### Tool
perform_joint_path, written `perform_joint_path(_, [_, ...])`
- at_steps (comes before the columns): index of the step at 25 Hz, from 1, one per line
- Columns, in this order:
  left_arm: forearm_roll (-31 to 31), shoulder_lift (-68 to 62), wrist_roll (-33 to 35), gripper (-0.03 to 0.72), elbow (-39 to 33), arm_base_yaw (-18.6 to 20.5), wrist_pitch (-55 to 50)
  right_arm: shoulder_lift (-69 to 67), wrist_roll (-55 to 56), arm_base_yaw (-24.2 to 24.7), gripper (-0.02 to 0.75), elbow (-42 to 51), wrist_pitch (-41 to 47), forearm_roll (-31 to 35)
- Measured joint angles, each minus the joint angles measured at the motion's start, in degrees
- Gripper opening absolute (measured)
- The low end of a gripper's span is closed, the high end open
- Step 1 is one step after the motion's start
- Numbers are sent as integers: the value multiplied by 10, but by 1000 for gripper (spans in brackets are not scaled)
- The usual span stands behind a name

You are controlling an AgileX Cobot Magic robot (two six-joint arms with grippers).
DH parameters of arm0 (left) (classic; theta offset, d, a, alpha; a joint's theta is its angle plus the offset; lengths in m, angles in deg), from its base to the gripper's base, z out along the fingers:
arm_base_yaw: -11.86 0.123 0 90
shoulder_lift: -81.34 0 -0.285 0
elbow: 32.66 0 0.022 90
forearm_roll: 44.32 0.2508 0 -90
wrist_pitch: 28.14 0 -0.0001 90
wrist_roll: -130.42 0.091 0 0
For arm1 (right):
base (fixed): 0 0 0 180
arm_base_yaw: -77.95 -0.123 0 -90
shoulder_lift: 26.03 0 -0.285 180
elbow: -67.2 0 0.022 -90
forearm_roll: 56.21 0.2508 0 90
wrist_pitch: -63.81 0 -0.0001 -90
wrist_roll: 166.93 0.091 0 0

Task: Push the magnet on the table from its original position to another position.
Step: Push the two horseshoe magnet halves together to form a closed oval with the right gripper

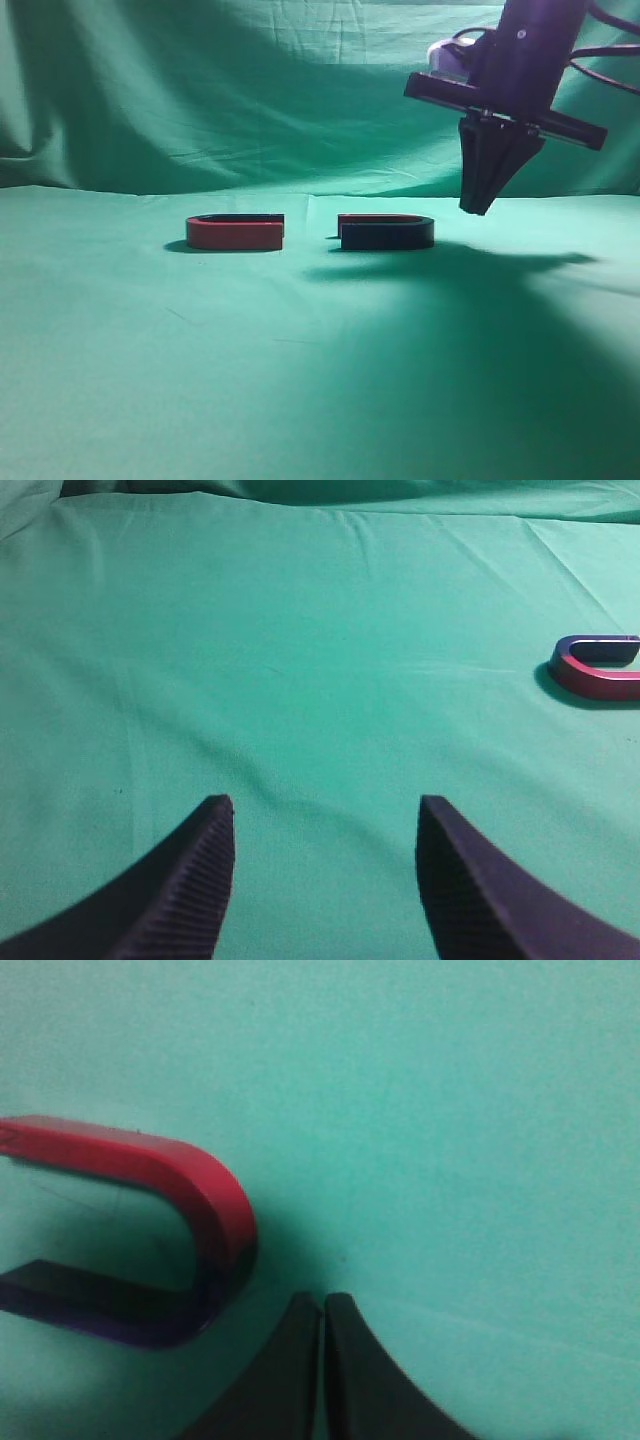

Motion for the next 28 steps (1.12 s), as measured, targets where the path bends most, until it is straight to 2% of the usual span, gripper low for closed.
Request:
perform_joint_path(18, [0,0,0,372,0,0,0,-52,0,-29,0,-29,-28,0])
perform_joint_path(28, [0,0,0,372,0,0,0,-54,10,-61,0,-32,-52,4])
